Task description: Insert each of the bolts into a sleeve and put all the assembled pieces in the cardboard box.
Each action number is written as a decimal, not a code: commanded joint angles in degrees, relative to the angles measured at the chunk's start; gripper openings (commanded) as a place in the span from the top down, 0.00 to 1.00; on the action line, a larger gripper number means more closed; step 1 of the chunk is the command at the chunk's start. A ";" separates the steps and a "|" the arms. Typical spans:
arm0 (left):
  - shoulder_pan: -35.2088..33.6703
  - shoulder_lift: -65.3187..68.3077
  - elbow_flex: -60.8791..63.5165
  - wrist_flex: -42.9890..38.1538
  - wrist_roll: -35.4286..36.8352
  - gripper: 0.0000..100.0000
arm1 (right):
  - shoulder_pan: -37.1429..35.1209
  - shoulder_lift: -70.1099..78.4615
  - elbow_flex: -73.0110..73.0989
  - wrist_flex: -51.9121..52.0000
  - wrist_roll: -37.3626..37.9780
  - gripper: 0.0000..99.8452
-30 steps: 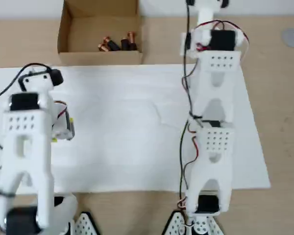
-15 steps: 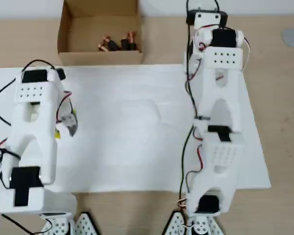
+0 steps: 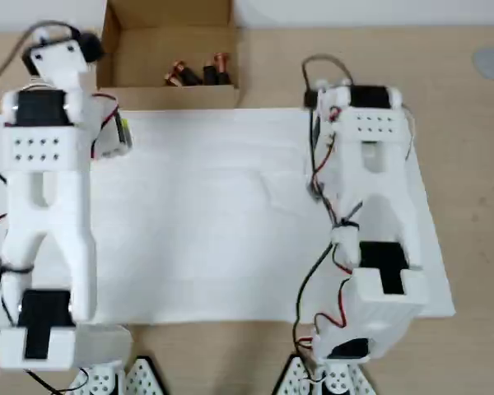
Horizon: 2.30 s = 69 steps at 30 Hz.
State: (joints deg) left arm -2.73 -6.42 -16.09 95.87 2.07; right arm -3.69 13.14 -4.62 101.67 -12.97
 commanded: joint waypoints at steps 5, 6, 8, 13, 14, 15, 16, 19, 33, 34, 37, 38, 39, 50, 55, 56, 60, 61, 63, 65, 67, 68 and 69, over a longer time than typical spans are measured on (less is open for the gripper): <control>1.14 -11.74 13.80 -10.73 -0.53 0.89 | -5.93 -3.91 6.64 0.44 0.26 0.88; 0.53 -14.55 17.85 -13.19 -0.53 0.89 | -6.46 -4.09 6.11 0.35 0.18 0.88; 0.44 -21.41 26.73 -17.32 -0.53 0.89 | -6.99 -4.18 3.74 0.62 0.18 0.88; -0.09 -44.35 50.20 -26.64 -0.53 0.95 | -6.99 -5.93 -2.24 0.70 0.35 0.88; -0.09 -48.84 55.03 -28.84 -1.05 0.95 | -7.08 -7.43 -2.42 0.70 0.53 0.88; -0.09 -53.32 59.78 -30.59 -2.55 0.95 | -7.25 -9.01 -2.51 0.70 0.62 0.88; -0.09 -57.63 64.18 -32.26 -4.13 0.94 | -7.96 -10.68 -2.24 0.70 0.70 0.88; -0.09 -70.02 75.78 -37.63 -5.45 0.92 | -9.63 -16.31 0.04 0.70 4.57 0.88; -8.88 -97.71 107.43 -43.60 -5.80 0.93 | -9.80 -53.49 47.96 -20.75 11.16 0.91; -9.23 -97.71 108.04 -43.60 -5.80 0.93 | -9.80 -57.10 52.44 -23.82 12.22 0.93; -9.85 -97.71 109.71 -43.52 -5.80 0.93 | -9.45 -68.35 64.57 -32.09 15.82 0.93; -9.85 -97.71 110.59 -43.52 -5.80 0.93 | -9.45 -72.13 68.00 -34.02 16.09 0.93; -9.85 -97.71 111.56 -43.52 -5.80 0.93 | -9.71 -75.65 71.34 -35.87 15.82 0.93; -9.76 -97.71 112.79 -43.52 -5.45 0.93 | -9.36 -113.54 97.63 -40.09 15.47 0.93; -9.41 -97.71 112.79 -43.52 -5.27 0.93 | -9.36 -123.38 99.21 -33.49 15.38 0.93; -9.41 -97.71 112.79 -43.52 -5.27 0.93 | -9.36 -122.42 99.03 -33.49 15.30 0.93; -9.32 -97.71 112.79 -43.60 -5.36 0.93 | -9.19 -122.15 98.77 -33.14 15.21 0.93; -9.32 -97.71 112.97 -43.87 -5.45 0.93 | -9.19 -122.77 98.95 -33.05 15.21 0.93; -9.32 -97.71 112.97 -43.96 -5.45 0.93 | -9.19 -123.30 99.03 -33.05 15.38 0.93; -9.32 -97.71 112.97 -43.96 -5.45 0.93 | -9.19 -123.21 99.03 -33.05 15.38 0.93; -9.32 -97.71 112.97 -43.96 -5.45 0.93 | -9.19 -123.21 99.03 -33.05 15.38 0.93; -9.32 -97.71 112.97 -43.96 -5.45 0.93 | -9.19 -123.21 99.03 -33.05 15.38 0.93; -9.32 -97.71 112.97 -43.96 -5.45 0.93 | -9.19 -123.21 99.03 -33.05 15.38 0.93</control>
State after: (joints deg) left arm -11.78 -103.56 96.35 52.35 -3.30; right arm -13.63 -103.52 94.37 68.53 2.07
